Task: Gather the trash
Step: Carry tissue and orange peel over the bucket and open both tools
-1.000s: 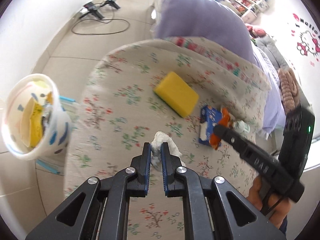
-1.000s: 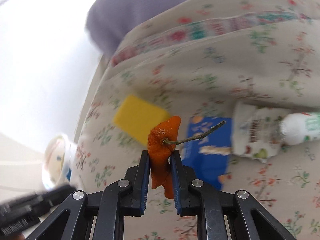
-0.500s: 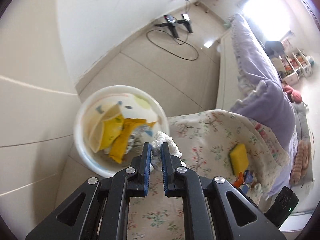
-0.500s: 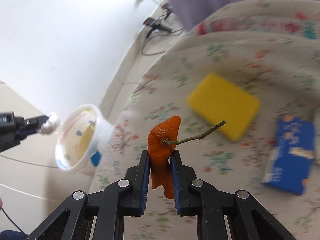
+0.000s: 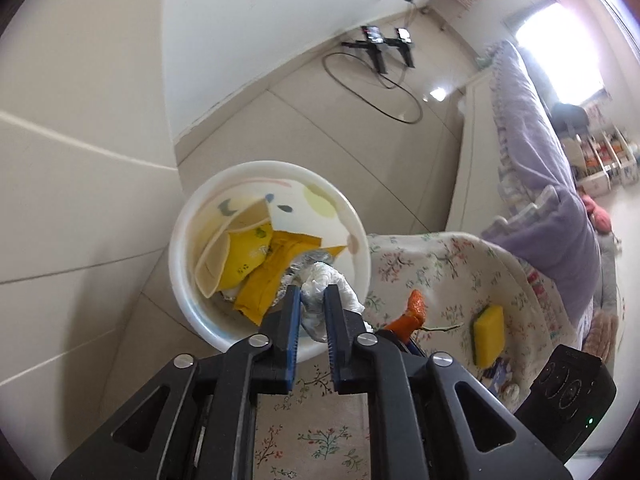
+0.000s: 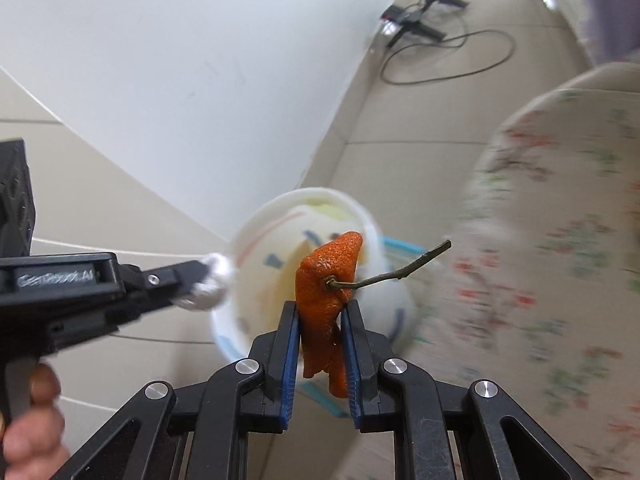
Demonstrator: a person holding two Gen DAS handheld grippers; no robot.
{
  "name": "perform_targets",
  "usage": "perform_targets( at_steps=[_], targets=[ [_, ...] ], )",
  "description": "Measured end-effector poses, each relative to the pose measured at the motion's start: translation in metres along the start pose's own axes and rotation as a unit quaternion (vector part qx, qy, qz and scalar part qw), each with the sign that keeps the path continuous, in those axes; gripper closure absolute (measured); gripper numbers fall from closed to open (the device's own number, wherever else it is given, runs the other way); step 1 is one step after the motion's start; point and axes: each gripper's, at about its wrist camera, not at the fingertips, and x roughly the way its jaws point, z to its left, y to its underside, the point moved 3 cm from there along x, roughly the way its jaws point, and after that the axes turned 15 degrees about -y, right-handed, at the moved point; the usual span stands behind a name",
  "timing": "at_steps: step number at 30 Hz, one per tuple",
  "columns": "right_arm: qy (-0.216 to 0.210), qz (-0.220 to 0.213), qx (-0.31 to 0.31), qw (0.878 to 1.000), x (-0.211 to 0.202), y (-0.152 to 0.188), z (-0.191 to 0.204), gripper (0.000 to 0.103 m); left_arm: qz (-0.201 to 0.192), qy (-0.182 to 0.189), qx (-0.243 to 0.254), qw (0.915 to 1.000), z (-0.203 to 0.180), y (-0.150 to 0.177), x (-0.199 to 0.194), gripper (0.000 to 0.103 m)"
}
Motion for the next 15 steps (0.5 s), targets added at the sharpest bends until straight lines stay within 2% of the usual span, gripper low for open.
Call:
perform_targets(
  at_steps=[1, 2, 3, 6, 11, 14, 15],
  targets=[
    [-0.002, 0.005, 0.003, 1.000, 0.009, -0.002, 0.003, 0.084, 0.009, 0.002, -0.010, 0.9999, 0.003, -0.001, 0.003, 0.073],
    [-0.002, 0.009, 0.005, 1.000, 0.018, -0.004, 0.006, 0.084, 0.016, 0.006, -0.021, 0.9996, 0.006, -0.001, 0.005, 0.060],
    [-0.002, 0.011, 0.005, 1.000, 0.024, -0.005, 0.007, 0.084, 0.018, 0.011, -0.032, 0.9993, 0.009, -0.002, 0.006, 0.057],
    [0.004, 0.018, 0.000, 1.000, 0.042, -0.012, 0.014, 0.084, 0.008, 0.015, -0.045, 0.9988, 0.014, -0.006, 0.001, 0.057],
    [0.014, 0.029, -0.008, 0.999, 0.067, -0.016, 0.015, 0.080, -0.010, 0.002, -0.044, 0.9990, 0.018, -0.007, -0.005, 0.057],
    [0.024, 0.032, -0.002, 0.999, 0.068, -0.012, 0.011, 0.059, -0.014, -0.005, -0.046, 0.9988, 0.018, -0.007, -0.006, 0.057],
    [0.020, 0.032, 0.001, 0.999, 0.067, -0.009, 0.009, 0.058, -0.019, -0.011, -0.044, 0.9988, 0.018, -0.007, -0.007, 0.057]
  ],
)
